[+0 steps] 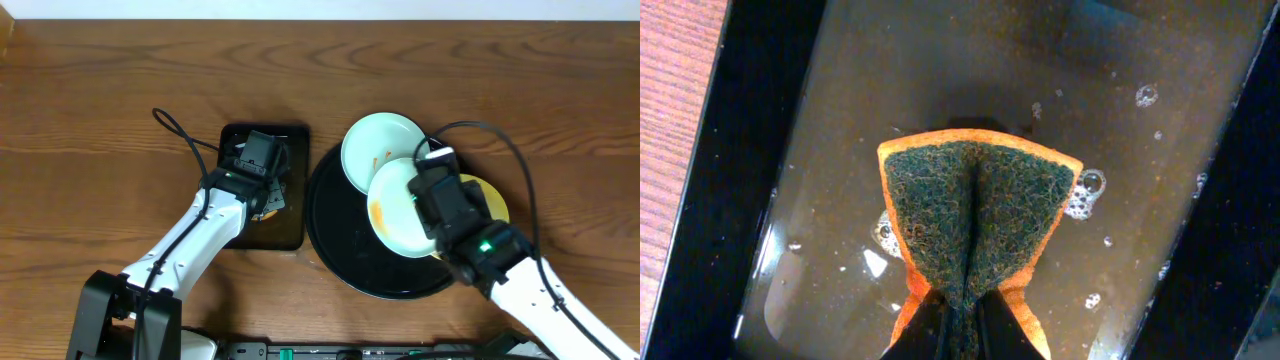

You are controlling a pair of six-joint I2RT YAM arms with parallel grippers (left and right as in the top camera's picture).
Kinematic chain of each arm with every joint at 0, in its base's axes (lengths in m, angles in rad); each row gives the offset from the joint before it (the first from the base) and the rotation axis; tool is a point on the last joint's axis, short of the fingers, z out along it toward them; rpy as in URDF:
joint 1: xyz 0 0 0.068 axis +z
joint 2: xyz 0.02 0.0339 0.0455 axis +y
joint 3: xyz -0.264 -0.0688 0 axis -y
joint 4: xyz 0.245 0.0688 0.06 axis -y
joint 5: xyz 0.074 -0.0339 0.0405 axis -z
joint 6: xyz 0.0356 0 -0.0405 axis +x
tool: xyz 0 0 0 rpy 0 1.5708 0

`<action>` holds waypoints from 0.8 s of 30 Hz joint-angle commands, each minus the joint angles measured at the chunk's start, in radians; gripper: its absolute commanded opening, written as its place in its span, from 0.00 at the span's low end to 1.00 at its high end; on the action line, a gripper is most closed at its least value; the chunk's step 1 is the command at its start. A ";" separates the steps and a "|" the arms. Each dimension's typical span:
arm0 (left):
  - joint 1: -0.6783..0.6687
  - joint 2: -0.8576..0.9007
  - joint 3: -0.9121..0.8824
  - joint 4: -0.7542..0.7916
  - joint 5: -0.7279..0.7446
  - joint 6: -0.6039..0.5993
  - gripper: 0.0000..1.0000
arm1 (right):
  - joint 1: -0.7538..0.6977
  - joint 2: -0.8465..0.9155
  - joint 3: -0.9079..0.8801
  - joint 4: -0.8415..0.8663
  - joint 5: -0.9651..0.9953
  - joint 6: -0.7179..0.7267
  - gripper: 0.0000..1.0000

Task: Clean dirty plates on tray and stack at the side
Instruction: 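Lift the pale green plate with the right gripper and move it right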

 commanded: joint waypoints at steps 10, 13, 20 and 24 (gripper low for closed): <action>0.005 0.001 0.003 0.004 -0.009 0.010 0.07 | 0.311 -0.014 0.030 0.165 0.475 -0.208 0.01; 0.005 0.001 0.003 0.005 -0.009 0.010 0.08 | 0.352 -0.008 0.030 0.219 0.527 -0.300 0.01; 0.005 0.001 0.003 0.005 -0.009 0.010 0.07 | 0.366 0.002 0.030 0.270 0.558 -0.385 0.01; 0.005 0.001 0.003 0.005 -0.009 0.010 0.07 | 0.366 0.003 0.030 0.286 0.558 -0.384 0.01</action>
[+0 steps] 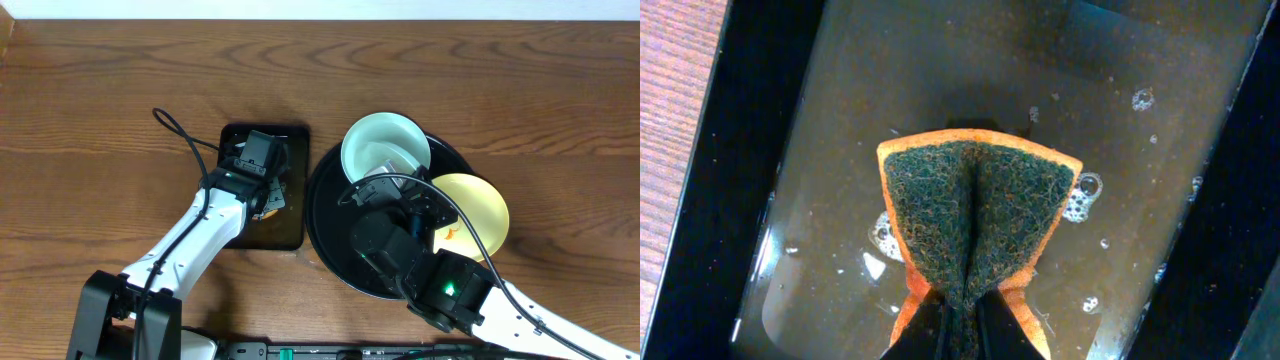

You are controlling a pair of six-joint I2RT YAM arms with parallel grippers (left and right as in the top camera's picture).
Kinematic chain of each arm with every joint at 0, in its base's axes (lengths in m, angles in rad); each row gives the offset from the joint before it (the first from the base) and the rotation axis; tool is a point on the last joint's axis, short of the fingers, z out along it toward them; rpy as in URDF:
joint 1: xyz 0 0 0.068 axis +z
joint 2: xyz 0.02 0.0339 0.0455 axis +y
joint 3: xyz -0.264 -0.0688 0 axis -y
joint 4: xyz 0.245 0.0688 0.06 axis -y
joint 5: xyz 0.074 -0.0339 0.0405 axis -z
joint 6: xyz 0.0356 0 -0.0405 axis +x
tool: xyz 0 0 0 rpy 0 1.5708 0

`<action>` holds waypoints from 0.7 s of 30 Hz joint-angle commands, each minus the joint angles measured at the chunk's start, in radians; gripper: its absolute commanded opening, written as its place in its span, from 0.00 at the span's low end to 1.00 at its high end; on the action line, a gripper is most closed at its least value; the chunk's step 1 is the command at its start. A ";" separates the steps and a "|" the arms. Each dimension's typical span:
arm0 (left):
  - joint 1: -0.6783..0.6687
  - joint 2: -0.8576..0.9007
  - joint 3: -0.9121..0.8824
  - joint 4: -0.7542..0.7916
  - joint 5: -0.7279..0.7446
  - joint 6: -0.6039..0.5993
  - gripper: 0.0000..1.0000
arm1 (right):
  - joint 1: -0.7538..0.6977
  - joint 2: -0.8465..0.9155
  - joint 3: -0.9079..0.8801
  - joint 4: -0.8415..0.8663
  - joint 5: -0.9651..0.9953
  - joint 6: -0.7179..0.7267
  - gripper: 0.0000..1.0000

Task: Clean dirty plates on tray and stack at the side
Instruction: 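Lift the pale green plate with the right gripper and move it right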

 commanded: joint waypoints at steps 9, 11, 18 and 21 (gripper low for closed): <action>0.005 0.001 0.003 -0.002 -0.009 0.010 0.08 | -0.073 0.002 0.024 -0.057 -0.182 0.346 0.01; 0.005 0.001 0.003 -0.002 -0.009 0.010 0.07 | -0.125 0.002 0.024 -0.084 -0.258 0.454 0.01; 0.005 0.001 0.003 -0.015 -0.008 0.010 0.07 | -0.405 0.002 0.024 -0.195 -0.319 0.802 0.01; 0.005 0.001 0.003 -0.021 -0.008 0.010 0.08 | -0.566 0.002 0.024 -0.207 -0.395 0.863 0.01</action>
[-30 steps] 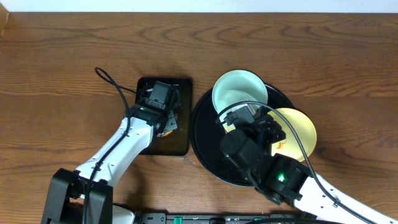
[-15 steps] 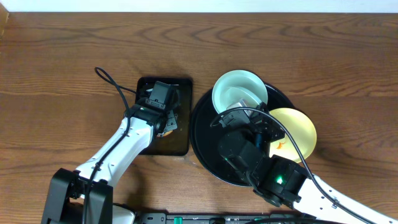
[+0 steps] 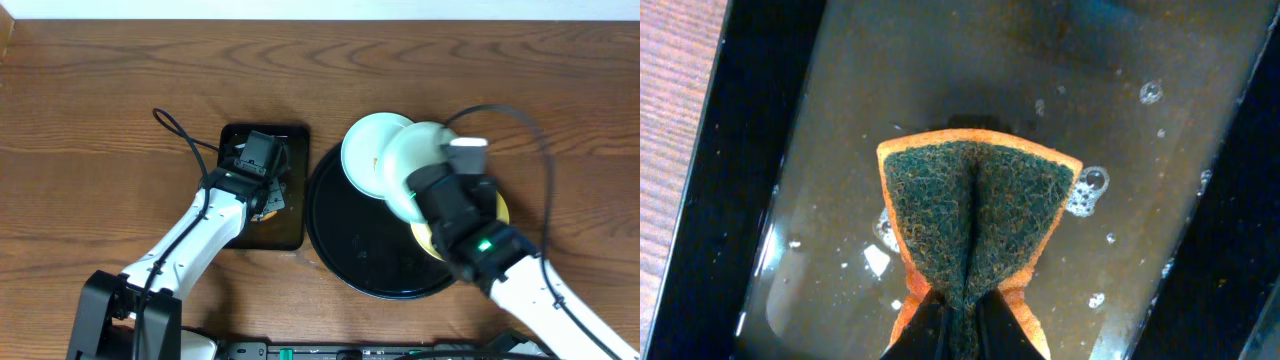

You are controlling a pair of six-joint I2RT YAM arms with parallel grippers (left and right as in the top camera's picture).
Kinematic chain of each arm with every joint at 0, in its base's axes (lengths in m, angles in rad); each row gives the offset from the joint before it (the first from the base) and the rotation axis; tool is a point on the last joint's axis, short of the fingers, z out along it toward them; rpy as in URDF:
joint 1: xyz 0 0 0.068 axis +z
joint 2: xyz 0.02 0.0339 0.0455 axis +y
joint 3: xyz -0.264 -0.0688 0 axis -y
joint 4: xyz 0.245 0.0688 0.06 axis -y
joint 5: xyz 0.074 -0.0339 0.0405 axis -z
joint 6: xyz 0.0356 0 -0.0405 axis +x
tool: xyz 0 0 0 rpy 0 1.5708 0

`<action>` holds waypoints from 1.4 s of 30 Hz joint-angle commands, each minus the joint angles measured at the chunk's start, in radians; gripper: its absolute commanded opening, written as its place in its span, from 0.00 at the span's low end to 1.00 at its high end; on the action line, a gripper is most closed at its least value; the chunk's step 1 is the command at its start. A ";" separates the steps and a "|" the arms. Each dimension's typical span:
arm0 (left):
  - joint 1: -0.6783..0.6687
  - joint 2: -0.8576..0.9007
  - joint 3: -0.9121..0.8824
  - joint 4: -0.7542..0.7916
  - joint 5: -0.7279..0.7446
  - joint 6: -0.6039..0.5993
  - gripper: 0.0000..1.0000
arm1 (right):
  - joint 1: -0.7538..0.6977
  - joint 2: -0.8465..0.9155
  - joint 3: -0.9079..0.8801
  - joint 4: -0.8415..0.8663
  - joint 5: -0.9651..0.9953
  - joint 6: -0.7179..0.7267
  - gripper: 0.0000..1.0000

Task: Clean dirty plates on tray and stack at the side
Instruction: 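Lift the pale green plate with the right gripper and move it right, then place the pale green plate on the table right of the tray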

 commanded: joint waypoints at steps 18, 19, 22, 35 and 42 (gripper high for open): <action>0.005 0.001 0.003 -0.012 -0.009 0.010 0.07 | -0.941 0.070 0.012 -0.024 -0.343 0.200 0.02; 0.005 0.001 0.003 -0.012 -0.009 0.010 0.07 | -0.955 0.084 0.011 -0.024 -0.343 0.200 0.02; 0.005 0.001 0.003 -0.012 -0.009 0.010 0.08 | -0.981 0.121 0.011 -0.022 -0.345 0.200 0.04; 0.005 0.001 0.003 -0.012 -0.009 0.010 0.07 | -0.981 0.140 0.011 0.024 -0.995 -0.076 0.43; 0.005 0.001 0.003 -0.012 -0.009 0.010 0.07 | -0.955 0.140 0.003 -0.244 -1.127 -0.207 0.51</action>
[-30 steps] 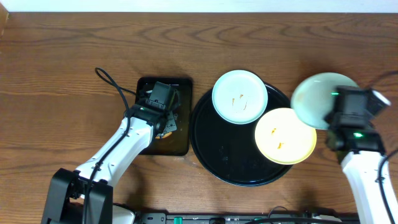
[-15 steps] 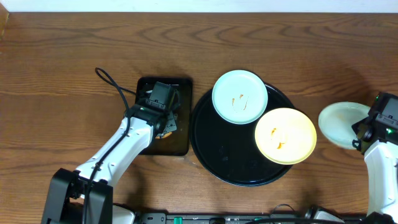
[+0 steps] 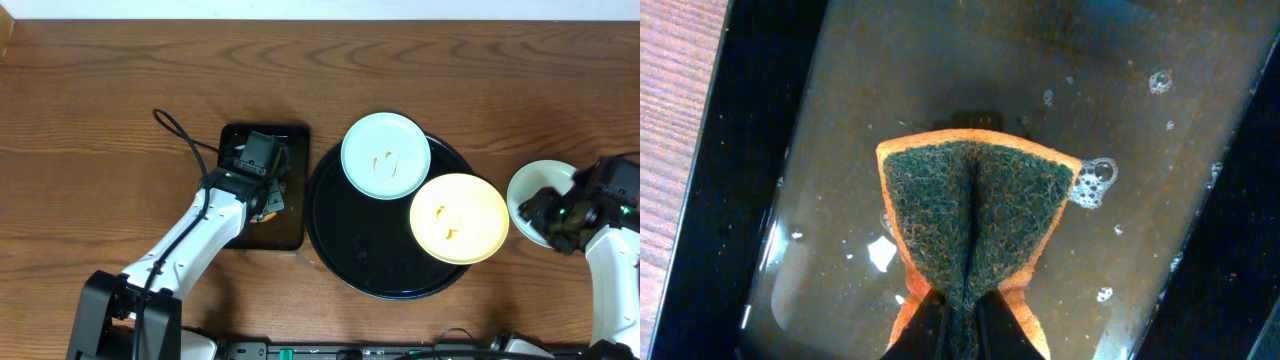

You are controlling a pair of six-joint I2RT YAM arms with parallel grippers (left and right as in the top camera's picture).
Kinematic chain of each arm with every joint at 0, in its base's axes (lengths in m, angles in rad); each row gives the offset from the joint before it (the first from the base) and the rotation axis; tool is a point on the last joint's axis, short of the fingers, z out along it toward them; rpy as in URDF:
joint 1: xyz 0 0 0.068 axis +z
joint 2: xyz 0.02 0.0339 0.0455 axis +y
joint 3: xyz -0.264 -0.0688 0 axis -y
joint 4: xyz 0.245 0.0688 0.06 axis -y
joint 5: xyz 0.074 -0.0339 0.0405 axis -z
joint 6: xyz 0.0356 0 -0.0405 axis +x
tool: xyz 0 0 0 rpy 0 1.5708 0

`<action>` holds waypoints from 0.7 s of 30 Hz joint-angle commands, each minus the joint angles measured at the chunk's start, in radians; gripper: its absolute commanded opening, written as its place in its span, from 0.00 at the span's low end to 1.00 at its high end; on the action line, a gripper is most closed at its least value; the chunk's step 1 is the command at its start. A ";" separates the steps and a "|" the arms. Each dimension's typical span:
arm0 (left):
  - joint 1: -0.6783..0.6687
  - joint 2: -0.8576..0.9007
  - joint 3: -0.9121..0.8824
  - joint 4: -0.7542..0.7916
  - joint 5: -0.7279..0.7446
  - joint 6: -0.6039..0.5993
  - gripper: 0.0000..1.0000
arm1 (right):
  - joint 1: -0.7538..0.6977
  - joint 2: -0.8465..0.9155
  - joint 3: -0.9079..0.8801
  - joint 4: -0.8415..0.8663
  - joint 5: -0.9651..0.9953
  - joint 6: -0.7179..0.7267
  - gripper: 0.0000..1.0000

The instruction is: Clean dirty plates on tray and stack at the side

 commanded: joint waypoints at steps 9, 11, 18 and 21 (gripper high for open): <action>0.005 0.001 0.003 -0.002 -0.009 0.010 0.08 | 0.053 0.000 -0.140 -0.043 -0.107 -0.114 0.50; 0.005 0.001 0.003 -0.001 -0.009 0.010 0.07 | 0.064 0.000 -0.171 -0.022 -0.111 -0.114 0.49; 0.005 0.001 0.003 -0.002 -0.008 0.010 0.08 | 0.098 0.000 -0.207 -0.002 -0.113 -0.114 0.24; 0.005 0.001 0.003 -0.002 -0.008 0.010 0.07 | 0.116 0.000 -0.207 -0.007 -0.113 -0.114 0.13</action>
